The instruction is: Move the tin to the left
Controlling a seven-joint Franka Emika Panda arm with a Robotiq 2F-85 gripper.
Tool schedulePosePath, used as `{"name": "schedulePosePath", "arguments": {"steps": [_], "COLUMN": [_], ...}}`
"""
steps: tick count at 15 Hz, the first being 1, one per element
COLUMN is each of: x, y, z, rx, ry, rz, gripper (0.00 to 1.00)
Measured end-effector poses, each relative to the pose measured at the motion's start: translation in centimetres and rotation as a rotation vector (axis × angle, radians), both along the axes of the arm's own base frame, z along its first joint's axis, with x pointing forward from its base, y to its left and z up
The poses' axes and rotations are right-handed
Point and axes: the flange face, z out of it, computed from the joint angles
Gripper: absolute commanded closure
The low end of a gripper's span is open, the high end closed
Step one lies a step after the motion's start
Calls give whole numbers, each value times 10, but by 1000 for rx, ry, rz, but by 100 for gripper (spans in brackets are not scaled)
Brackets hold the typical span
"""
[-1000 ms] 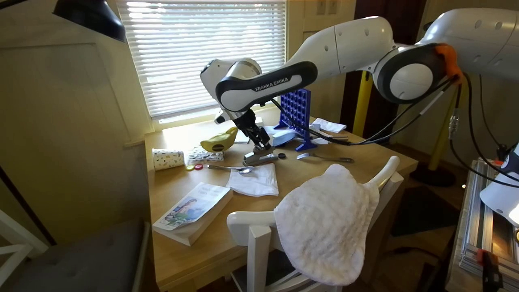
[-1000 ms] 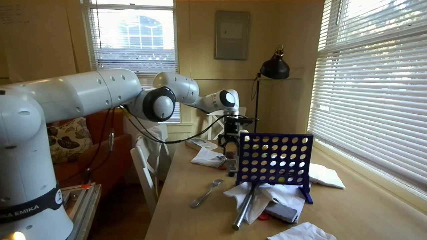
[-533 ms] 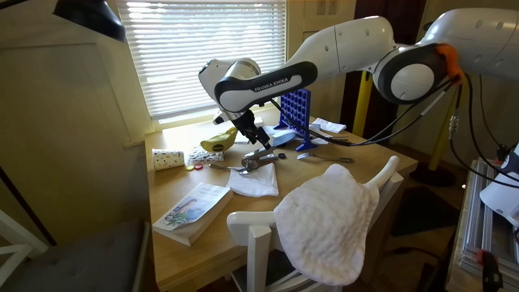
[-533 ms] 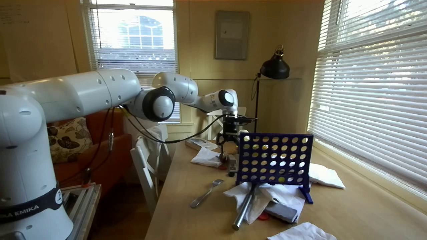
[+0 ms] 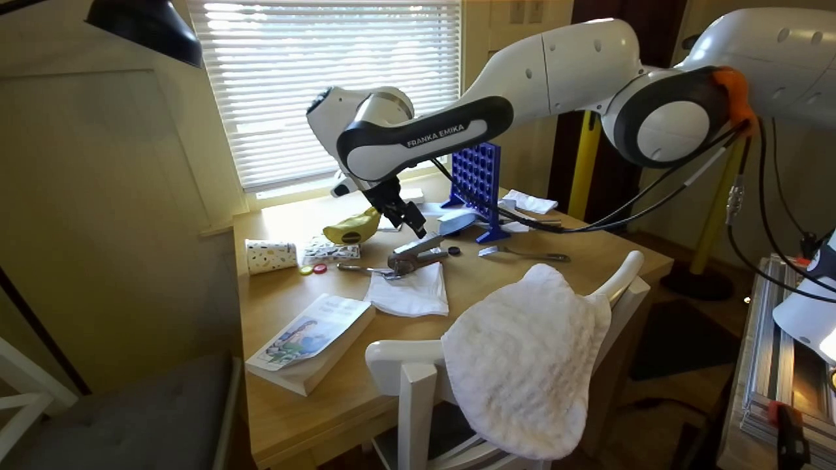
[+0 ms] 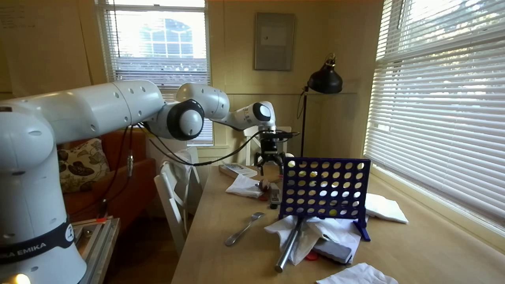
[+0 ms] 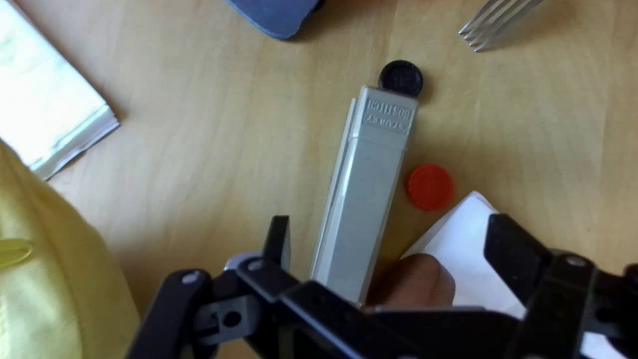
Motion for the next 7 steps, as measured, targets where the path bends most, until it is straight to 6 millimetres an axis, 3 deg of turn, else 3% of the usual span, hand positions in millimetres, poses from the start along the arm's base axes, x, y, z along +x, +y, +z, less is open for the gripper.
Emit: {"name": "schedulePosePath", "arguments": {"steps": [3, 7], "x": [3, 10], "y": [17, 23], "z": [17, 32], "rx": [18, 36], "ry": [-91, -190], "rz": [11, -12], "gripper": [0, 0]}}
